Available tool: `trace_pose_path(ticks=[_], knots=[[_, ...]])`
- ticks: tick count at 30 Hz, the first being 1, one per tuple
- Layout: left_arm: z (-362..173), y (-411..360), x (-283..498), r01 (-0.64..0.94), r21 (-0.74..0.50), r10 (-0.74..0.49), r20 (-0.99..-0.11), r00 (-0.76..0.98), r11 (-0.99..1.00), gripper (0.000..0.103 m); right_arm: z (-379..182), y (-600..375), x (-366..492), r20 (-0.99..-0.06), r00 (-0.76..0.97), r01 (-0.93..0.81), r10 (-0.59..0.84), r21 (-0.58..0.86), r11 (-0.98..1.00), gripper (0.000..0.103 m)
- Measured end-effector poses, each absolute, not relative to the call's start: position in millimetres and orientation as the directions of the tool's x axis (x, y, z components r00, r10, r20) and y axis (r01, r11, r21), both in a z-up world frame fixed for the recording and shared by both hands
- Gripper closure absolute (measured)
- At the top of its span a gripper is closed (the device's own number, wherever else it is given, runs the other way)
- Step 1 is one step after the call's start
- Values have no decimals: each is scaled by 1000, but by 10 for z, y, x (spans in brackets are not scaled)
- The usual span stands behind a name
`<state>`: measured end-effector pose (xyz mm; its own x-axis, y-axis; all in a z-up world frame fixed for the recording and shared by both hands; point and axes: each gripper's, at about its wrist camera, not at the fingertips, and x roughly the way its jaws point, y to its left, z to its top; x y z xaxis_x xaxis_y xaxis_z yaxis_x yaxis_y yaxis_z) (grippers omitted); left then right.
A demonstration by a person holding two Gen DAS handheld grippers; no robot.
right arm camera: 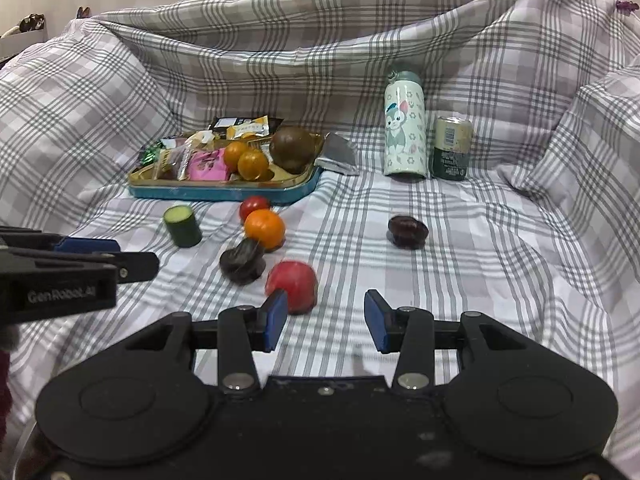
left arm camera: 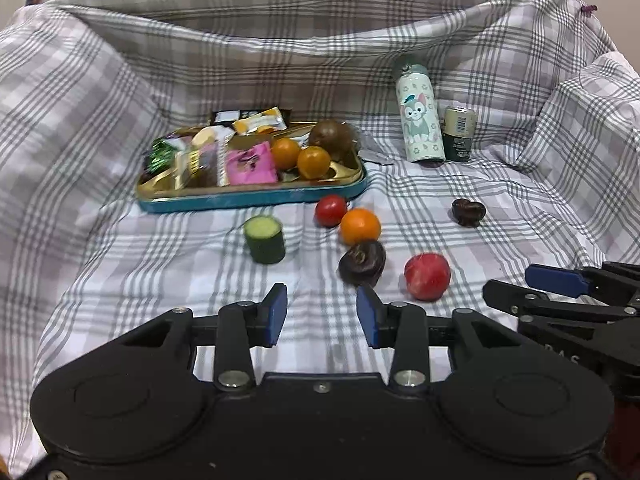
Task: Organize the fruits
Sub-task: 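Lift both tools away from the tray toward the remaining fruits, then grasp the dark brown fruit with the left tool while the right tool grasps the red apple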
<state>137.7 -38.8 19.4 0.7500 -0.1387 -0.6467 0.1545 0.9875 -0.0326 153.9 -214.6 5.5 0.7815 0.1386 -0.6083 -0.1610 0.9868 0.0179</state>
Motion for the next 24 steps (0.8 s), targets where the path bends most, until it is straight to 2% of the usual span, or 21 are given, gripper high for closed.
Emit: trace_pose_path(ticks=[13,22,24], knots=[[-75,-670,1754,244,0,-180,-675,715,970,55,-147,-2199,1869,-615,779,-113,124,57,992,58],[-224,-790,1910,261,69,-144,-685,714,963,55,-172,-2238,1911,-619,776,-95,123,79,992,58],[-221,-767,1947,248,62,-141,-679,720,967,51,-177,-2234,1916,-620,774,-97,126,80,992,58]])
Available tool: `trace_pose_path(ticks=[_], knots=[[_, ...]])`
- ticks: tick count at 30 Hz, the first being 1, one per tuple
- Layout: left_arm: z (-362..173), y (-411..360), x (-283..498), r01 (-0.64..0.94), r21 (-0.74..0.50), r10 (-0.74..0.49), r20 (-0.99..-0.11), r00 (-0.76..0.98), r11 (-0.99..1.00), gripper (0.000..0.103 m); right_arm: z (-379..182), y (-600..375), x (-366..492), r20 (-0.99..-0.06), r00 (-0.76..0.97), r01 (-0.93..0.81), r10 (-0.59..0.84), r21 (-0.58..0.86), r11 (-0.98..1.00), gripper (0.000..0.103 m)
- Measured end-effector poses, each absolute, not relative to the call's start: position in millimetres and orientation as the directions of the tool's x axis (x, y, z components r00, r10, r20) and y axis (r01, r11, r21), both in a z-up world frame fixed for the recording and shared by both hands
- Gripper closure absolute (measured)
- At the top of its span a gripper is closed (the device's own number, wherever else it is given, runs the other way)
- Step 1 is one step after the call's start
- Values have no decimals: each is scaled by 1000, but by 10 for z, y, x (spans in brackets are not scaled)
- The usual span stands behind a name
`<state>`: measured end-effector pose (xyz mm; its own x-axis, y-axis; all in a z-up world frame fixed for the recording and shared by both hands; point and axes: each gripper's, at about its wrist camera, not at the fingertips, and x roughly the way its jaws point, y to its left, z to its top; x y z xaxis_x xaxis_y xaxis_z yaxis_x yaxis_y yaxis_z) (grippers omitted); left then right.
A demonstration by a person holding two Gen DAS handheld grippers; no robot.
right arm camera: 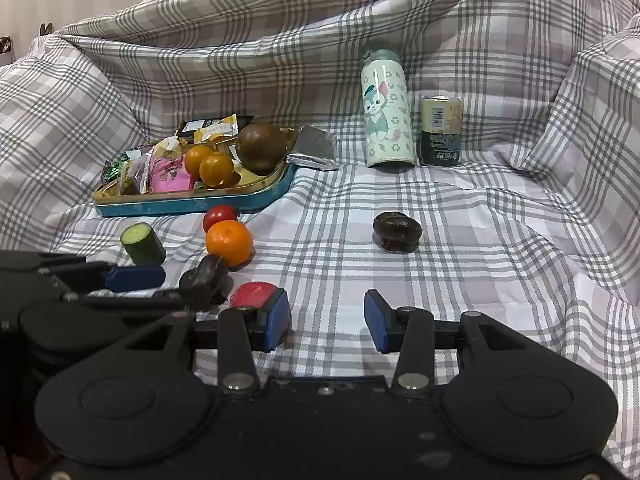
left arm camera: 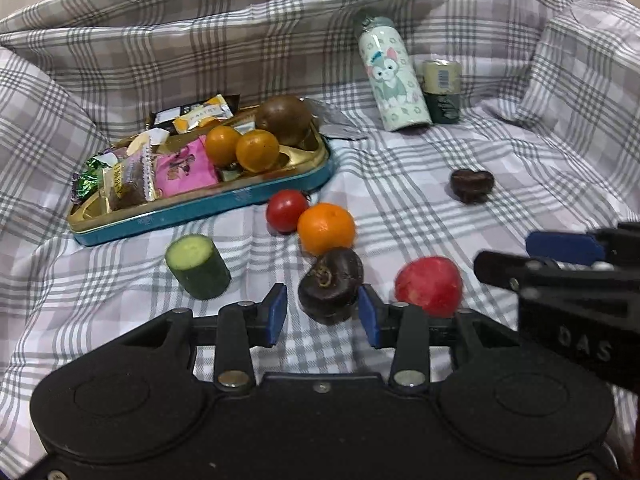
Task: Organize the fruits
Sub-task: 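Grasp the dark brown fruit with the left tool while the right tool grasps the red apple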
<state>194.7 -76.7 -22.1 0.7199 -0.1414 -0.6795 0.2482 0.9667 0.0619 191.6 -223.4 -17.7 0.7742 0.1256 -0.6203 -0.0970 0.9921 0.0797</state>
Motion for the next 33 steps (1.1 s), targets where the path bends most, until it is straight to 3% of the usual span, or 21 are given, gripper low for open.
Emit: trace_pose_path(ticks=[16,33], knots=[[-175,-112,2259,6,-190,-133,-663,737,982,54,-188,-1967,1960,-614,774,-193,157,7,981,58],[-155,-152,2282,3,-149,-100,-651,753,989,54,-296,-1568,2167,-636,726,-314,262,32,949,58]])
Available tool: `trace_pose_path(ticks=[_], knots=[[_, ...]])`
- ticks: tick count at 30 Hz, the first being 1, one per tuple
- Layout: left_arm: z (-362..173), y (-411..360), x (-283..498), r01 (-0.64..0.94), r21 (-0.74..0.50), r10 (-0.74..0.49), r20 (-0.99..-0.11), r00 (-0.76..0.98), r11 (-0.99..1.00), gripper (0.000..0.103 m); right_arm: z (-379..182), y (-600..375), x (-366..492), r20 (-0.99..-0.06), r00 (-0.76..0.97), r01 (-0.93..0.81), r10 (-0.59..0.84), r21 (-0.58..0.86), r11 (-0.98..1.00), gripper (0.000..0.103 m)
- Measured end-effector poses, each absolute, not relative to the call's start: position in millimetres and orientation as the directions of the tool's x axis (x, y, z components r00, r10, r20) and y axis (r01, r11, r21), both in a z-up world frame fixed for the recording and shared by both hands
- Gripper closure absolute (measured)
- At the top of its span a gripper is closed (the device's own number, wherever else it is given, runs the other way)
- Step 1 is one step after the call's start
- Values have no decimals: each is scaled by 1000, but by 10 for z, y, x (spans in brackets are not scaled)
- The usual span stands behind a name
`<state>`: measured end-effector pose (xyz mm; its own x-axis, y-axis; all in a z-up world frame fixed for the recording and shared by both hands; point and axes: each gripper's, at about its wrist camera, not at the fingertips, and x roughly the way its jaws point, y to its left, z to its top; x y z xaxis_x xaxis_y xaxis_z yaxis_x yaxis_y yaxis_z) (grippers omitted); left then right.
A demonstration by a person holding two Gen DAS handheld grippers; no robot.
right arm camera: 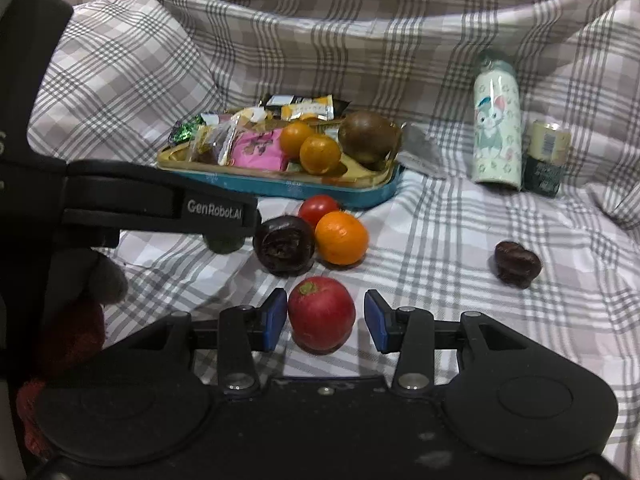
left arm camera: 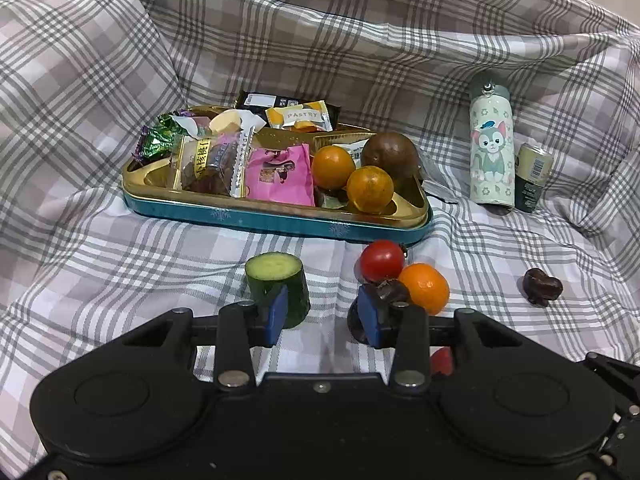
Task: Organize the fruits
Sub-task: 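Grasp the dark brown fruit with the left tool while the right tool grasps the red apple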
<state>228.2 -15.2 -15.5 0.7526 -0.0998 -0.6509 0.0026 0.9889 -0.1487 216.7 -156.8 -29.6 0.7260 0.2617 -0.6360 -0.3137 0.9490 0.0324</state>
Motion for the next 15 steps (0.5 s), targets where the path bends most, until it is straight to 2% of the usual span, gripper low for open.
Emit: trace_pose_path(ticks=[8,10,15], knots=[[-169,-235,2355,-23,-63,-23,-641,767,998,54,-385,-1521,2168,-655,708,-315,264,42,948,58],[-177,-236,2379,-33,-52,-8,-640,768,998,54,-400,-1509,2177,-656,710,-308,255,37,951,63],[-170,-145,2371,-35,-97,-35,-637,770,995,54,-360,-1562,2148,-642,725,-295,248,35,955,63]])
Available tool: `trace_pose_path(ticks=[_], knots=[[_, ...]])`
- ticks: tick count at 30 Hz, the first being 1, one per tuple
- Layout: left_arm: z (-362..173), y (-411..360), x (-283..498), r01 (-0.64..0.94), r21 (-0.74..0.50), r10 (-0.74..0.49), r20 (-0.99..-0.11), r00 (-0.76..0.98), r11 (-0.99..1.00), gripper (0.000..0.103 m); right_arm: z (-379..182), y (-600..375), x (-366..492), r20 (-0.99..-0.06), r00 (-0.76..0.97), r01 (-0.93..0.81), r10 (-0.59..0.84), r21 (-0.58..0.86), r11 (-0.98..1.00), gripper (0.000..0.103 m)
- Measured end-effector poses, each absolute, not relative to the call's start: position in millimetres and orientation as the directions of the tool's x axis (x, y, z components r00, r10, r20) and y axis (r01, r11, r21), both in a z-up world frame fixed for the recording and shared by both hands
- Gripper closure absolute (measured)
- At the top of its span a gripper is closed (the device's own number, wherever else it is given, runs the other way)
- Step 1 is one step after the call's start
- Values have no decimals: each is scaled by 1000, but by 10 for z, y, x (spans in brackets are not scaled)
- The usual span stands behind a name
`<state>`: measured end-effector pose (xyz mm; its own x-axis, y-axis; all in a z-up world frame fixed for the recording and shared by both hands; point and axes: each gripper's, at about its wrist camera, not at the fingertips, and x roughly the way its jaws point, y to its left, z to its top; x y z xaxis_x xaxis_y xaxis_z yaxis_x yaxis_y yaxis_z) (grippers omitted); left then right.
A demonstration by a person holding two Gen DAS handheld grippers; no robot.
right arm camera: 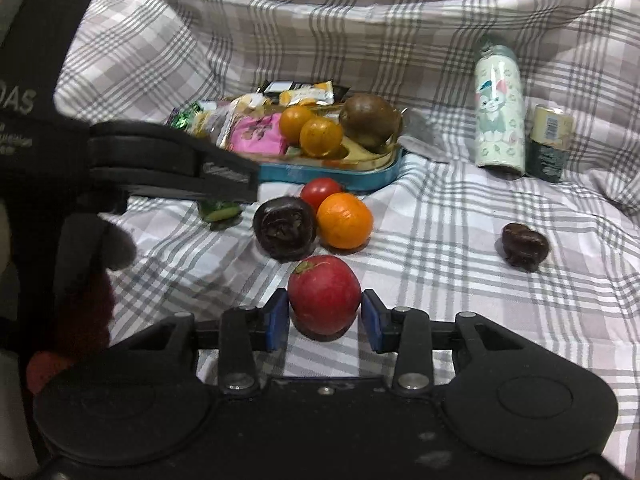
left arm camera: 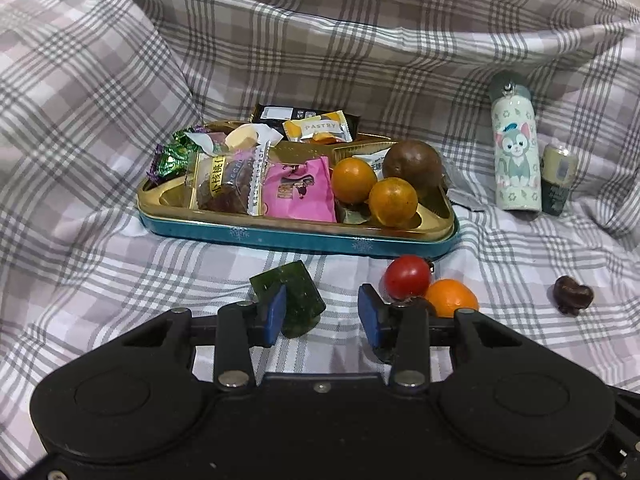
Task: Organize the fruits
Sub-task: 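Grasp the dark brown fruit with the left tool while the right tool grasps the red apple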
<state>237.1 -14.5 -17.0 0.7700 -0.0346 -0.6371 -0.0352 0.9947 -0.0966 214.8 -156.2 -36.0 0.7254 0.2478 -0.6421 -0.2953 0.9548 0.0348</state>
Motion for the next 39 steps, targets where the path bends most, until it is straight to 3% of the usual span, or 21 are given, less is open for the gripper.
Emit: trace_pose_path(ticks=[7,15,20,24,26,31,39], knots=[[-53,-79,2185,-5,-129,-70,-570,818,992,54,-291,-1772,2146,-631,746,-223,212,63,973,63],[-73,-367,2067,181,-39,-171,-566,806,983,54,-278,-1932,2172,-640,747,-166,182,86,982,62],[-210,-445,2309,106,-22,-96,-628,773,994,50,-264,-1932,2164,-633,753,-165,182,85,983,62],[-209,-136,2407,-22,-200,-114,-644,756,980,51,-268,-1921,2155,-633,750,-176,193,91,980,62],[-230,-23,2406,-74,-225,-93,-649,755,971,52,-265,-1906,2150,-631,751,-181,196,88,979,62],[-229,-121,2325,-23,-147,-75,-624,777,989,56,-259,-1912,2155,-624,756,-179,198,93,979,62],[-237,-335,2310,60,-95,-106,-615,781,994,50,-259,-1953,2164,-623,758,-165,195,106,981,62]])
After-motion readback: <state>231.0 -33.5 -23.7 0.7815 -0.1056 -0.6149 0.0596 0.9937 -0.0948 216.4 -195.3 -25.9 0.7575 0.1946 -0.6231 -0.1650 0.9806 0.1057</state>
